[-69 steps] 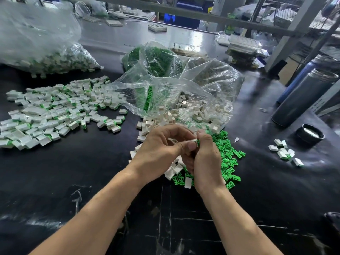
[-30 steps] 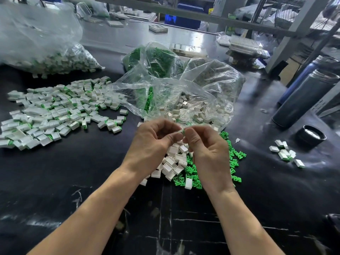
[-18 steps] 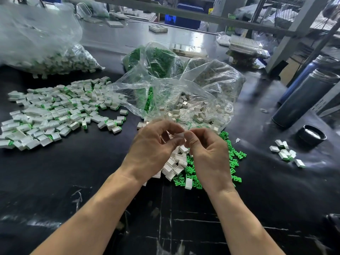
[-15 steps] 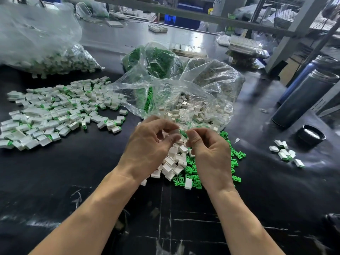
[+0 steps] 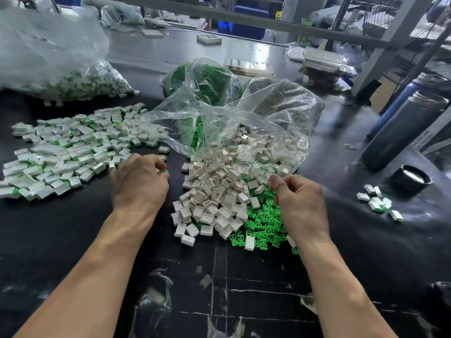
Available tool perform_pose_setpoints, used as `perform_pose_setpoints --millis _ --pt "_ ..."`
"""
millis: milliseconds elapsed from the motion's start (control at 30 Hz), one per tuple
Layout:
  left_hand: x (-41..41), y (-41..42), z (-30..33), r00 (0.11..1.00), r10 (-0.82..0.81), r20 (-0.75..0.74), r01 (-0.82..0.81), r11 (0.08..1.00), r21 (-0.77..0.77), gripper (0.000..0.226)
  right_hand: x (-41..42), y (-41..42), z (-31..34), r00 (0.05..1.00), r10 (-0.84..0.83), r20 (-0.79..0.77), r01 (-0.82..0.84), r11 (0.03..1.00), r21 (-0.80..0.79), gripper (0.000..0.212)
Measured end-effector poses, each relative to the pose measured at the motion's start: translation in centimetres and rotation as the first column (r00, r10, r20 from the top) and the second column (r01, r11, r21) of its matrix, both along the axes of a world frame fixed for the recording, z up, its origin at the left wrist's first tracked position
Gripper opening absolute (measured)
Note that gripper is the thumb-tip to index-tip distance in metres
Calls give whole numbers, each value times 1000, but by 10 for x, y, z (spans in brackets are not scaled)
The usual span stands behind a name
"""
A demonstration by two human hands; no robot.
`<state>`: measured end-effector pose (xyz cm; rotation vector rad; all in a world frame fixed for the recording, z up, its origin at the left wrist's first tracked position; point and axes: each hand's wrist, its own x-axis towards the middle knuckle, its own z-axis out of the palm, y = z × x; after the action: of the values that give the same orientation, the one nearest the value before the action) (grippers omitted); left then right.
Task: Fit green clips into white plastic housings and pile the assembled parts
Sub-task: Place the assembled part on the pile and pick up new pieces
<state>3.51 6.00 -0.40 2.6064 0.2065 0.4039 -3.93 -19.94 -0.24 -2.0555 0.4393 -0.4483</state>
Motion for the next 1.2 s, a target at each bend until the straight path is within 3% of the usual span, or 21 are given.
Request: perform_pose_setpoints --millis 267,367,467,633,933,1200 --pt "4 9 -2 997 67 -35 -66 997 35 23 0 -10 5 975 -19 -220 -35 970 -241 16" --pt "2 6 0 998 61 -2 -61 997 41 24 -4 -12 9 964 16 -264 -78 971 -227 11" --pt "-3 -2 4 999 -34 34 36 997 -63 11 -5 -10 12 949 60 -310 -129 970 -207 9" --pt "-5 -13 3 977 -163 -139 129 965 -229 8 -4 -6 13 929 48 -368 -140 964 -228 10" --pt "-7 -17 0 966 -167 -197 133 976 -174 15 -2 -3 11 920 1 -392 -144 931 -336 10" --pt "-6 -16 3 952 -200 -234 152 966 -207 18 -6 -6 13 917 40 -397 -168 941 -292 9"
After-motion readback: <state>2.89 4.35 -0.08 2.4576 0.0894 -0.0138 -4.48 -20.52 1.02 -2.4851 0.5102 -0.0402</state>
